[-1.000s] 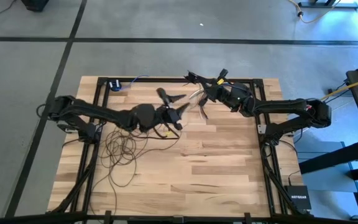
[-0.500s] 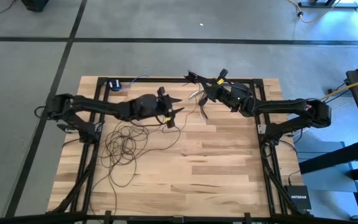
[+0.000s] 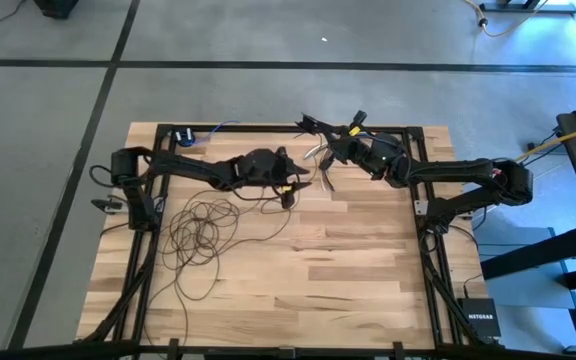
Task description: Coiling cords
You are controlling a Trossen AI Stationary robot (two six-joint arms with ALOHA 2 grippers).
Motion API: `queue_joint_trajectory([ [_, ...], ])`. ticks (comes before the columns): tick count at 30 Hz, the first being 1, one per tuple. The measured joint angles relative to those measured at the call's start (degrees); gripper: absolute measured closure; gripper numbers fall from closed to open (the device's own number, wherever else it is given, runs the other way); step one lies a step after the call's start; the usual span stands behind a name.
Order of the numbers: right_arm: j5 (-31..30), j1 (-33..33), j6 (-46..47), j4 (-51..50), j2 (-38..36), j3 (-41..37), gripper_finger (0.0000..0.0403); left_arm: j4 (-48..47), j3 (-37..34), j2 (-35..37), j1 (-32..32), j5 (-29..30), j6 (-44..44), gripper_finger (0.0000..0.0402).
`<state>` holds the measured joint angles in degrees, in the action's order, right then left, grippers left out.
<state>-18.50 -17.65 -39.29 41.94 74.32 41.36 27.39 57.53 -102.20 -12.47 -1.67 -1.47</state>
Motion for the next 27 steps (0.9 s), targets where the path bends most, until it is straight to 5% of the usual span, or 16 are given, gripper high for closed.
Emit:
queue_joint_trajectory([
  [15, 0.04, 0.00, 0.00, 0.06, 0.00, 0.00, 0.0394, 3.40, 0.01, -3.43, -0.37, 0.07, -0.68, 0.0240],
  [27, 0.05, 0.07, 0.07, 0.31, 0.00, 0.00, 0.0394, 4.43, 0.01, -3.43, -0.44, 1.17, -6.08, 0.0394],
])
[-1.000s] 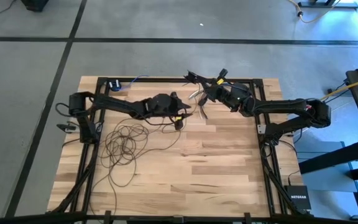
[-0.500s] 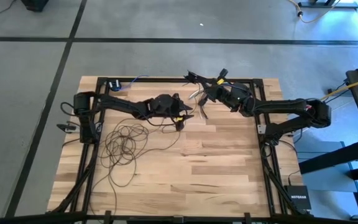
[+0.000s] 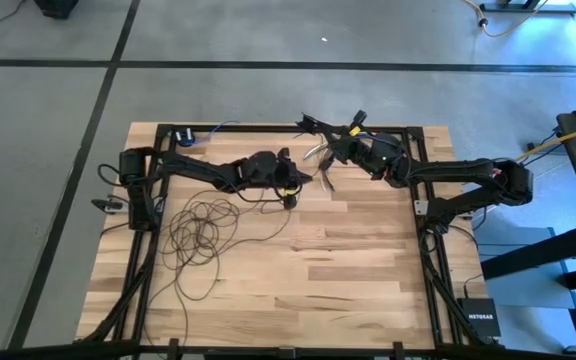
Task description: Coiling cords
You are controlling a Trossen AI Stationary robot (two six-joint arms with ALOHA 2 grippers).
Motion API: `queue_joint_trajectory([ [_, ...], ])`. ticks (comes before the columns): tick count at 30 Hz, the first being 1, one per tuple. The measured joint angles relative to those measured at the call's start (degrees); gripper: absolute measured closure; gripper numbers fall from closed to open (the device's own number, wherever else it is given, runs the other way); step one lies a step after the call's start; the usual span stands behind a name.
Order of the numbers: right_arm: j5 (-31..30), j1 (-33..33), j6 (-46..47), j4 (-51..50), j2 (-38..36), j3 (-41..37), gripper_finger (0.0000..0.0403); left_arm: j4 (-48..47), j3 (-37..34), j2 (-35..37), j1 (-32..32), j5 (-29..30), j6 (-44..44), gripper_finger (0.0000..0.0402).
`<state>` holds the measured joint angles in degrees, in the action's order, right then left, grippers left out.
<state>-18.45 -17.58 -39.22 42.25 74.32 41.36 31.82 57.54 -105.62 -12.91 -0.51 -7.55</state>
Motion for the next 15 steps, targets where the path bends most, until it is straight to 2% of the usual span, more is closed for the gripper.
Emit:
queue_joint_trajectory([
  [5, 3.65, 0.00, 3.25, 0.69, 0.00, 0.00, 0.0394, 0.87, 0.00, 0.00, -0.32, 5.99, -3.92, 0.0397],
  [9, 4.02, 0.88, 4.18, 0.64, -0.54, 0.00, 0.0394, -3.32, 0.00, 0.00, -2.60, 10.94, -5.12, 0.0396],
  [12, 3.93, 2.26, 3.40, -0.54, -1.73, -0.02, 0.0394, -8.40, -0.01, 0.00, -4.91, 16.73, -6.35, 0.0399],
  [15, 3.89, 3.90, 2.39, -2.40, -2.77, -0.09, 0.0394, -9.40, 0.04, 0.28, -7.10, 20.32, -6.17, 0.0397],
])
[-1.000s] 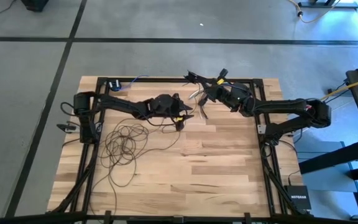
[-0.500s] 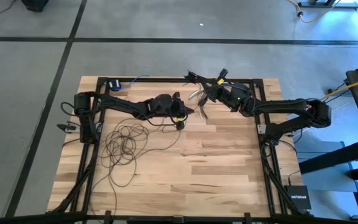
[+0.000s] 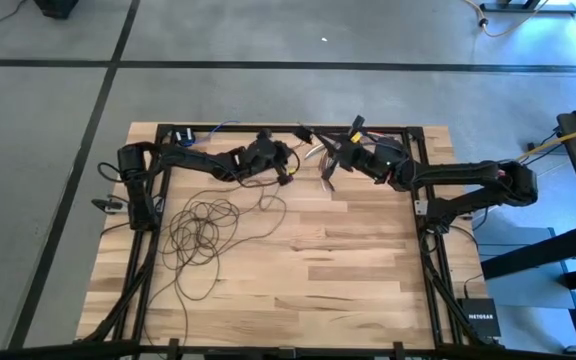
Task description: Coiling cords
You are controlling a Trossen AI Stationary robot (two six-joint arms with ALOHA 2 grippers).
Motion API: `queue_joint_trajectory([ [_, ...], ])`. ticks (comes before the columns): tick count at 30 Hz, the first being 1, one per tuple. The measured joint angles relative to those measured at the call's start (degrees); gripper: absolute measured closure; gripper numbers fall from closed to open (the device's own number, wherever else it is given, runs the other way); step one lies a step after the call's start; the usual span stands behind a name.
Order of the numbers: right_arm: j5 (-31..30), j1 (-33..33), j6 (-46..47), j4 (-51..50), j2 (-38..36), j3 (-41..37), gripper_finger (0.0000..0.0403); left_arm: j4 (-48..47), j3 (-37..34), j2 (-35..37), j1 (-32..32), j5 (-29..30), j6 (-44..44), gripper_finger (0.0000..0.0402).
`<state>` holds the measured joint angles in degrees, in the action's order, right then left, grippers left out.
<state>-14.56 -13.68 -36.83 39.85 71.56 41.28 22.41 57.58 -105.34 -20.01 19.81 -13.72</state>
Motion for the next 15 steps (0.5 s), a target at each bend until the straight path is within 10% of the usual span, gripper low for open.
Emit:
queue_joint_trajectory([
  [15, -1.26, 0.93, -11.56, -8.47, -0.72, 0.09, 0.0394, -10.79, -0.11, 19.60, -2.19, 0.40, -4.79, 0.0398],
])
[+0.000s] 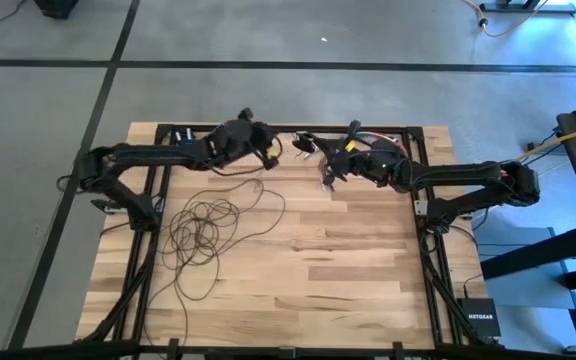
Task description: Coiling cords
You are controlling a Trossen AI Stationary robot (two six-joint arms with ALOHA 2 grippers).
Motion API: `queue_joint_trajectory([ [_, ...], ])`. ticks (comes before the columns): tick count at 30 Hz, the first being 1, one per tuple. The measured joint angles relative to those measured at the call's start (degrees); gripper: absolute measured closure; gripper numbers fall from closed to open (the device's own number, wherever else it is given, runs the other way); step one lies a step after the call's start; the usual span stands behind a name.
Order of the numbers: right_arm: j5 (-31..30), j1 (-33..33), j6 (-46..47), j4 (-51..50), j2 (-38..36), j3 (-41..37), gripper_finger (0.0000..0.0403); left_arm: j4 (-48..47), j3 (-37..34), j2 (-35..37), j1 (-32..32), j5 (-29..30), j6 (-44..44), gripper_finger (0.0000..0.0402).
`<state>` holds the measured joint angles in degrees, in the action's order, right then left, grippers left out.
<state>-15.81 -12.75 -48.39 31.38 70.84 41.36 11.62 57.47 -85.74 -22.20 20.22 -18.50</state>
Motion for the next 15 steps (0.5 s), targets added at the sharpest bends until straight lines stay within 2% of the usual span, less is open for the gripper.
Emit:
queue_joint_trajectory([
  [5, -0.19, 0.00, -0.03, 0.98, 0.03, 0.00, 0.0394, -4.98, 0.02, 5.92, -2.24, 0.09, -0.41, 0.0400],
  [9, -1.09, 0.00, 1.89, 5.78, -0.01, 0.02, 0.0394, -9.20, -0.19, 6.83, -3.70, -2.40, 1.94, 0.0397],
  [13, -0.45, 0.00, 2.28, 6.37, 0.04, 0.00, 0.0394, -2.39, -3.48, 4.72, -2.64, -10.88, 4.69, 0.0400],
  [15, 0.81, 0.00, 3.18, 7.04, 0.04, 0.00, 0.0394, 1.68, -4.51, 2.55, -1.26, -12.91, 6.34, 0.0398],
])
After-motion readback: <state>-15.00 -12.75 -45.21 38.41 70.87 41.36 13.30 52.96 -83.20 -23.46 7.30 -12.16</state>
